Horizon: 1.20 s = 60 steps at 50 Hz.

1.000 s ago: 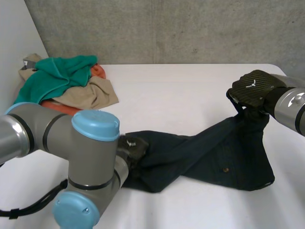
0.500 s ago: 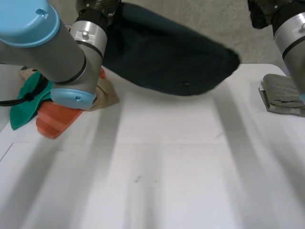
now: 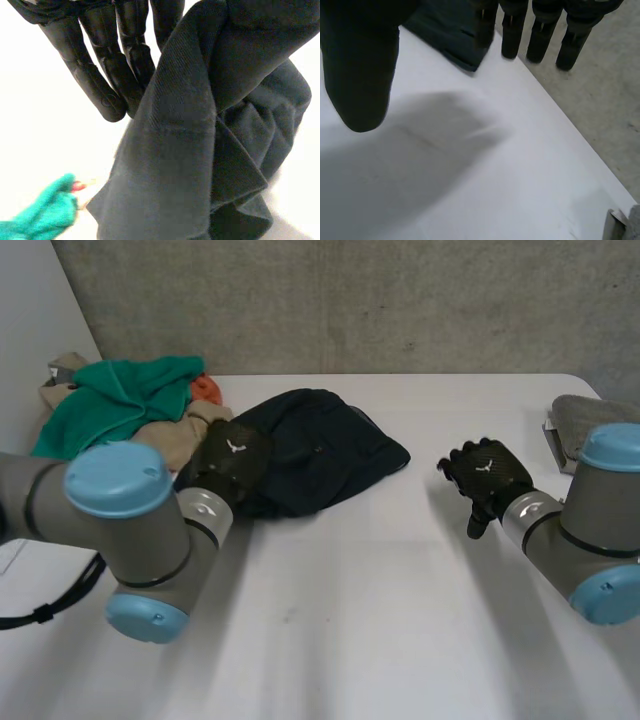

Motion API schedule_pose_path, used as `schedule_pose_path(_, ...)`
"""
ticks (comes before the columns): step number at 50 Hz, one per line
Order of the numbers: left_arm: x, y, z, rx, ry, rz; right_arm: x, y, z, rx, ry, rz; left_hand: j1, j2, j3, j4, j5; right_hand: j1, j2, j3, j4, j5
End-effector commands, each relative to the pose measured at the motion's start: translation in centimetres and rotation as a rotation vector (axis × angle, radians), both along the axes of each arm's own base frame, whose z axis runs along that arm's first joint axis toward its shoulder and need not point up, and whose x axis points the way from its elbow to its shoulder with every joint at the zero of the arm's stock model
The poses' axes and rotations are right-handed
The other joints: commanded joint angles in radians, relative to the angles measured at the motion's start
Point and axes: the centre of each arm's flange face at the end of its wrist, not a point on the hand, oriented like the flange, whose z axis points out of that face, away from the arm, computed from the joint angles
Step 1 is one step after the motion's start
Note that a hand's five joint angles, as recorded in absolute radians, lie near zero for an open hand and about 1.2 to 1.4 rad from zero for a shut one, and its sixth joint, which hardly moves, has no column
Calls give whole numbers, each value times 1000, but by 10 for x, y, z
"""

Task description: Fold the laundry.

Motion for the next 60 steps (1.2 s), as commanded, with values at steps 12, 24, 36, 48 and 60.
schedule_pose_path(12, 13, 20, 86, -35, 81, -12, 104, 1, -7, 139, -344, 144, 257, 193, 207, 197, 228, -187, -188, -193, -189, -176)
schedule_pose_path(24, 18, 27, 101, -25, 116, -12, 143, -30, -29, -10, -334, 81, 257, 193, 207, 197, 228, 446, 446, 440, 445, 458)
schedule_pose_path(36, 39, 27, 70, 84, 62, 6, 98, 7, 7, -19, 145, 112, 257, 193, 207, 197, 228, 1035, 1034, 1029, 1033, 1046)
schedule_pose_path(48, 51, 73, 22, 378, -78, -78, 0, 108, 76, 43, 514, 170, 176, 112, 126, 116, 147, 956, 955, 950, 954, 967)
schedule_pose_path(60, 53, 75, 83, 300, -19, -56, 4, 81, 129, -55, 303, 56, -965, -1029, -1014, -1024, -993, -187, -188, -193, -189, -176)
